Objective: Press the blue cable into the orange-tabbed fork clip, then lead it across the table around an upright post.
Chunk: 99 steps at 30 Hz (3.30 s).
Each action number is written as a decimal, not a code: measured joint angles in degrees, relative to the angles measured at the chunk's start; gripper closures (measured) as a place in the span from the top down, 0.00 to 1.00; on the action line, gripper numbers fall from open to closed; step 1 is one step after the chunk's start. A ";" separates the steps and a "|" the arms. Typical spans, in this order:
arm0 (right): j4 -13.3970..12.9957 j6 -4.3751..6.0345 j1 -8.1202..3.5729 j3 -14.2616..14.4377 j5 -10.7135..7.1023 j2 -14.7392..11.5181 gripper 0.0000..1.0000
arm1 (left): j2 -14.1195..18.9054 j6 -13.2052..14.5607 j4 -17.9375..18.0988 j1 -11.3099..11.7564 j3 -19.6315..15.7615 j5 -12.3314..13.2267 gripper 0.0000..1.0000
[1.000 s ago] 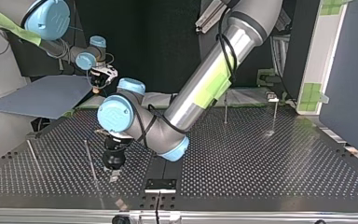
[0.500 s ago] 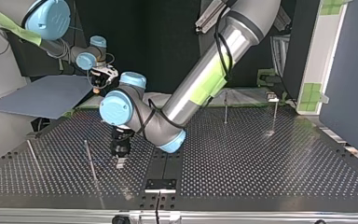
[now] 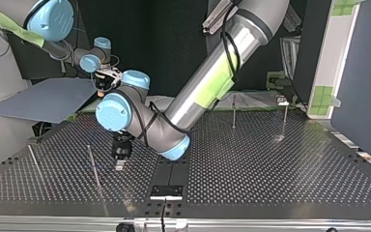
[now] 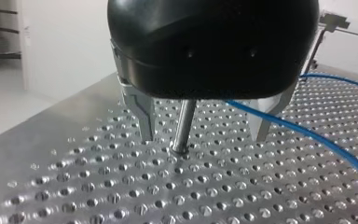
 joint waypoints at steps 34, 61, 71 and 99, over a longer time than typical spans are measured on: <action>0.05 0.00 0.02 0.00 -0.09 0.07 0.00 | 3.99 3.90 -8.30 -2.30 -0.65 3.22 0.98; 0.73 0.00 0.02 0.00 -0.09 0.07 0.00 | 5.00 9.28 -13.32 -4.38 -0.74 4.84 0.98; 0.84 -0.01 0.02 -0.01 -0.09 0.07 0.00 | 5.01 9.14 -13.37 -4.96 -0.61 4.69 0.98; 1.07 -0.39 0.02 0.00 -0.18 0.07 0.00 | 5.08 5.84 -15.03 -5.31 -2.37 -5.71 0.98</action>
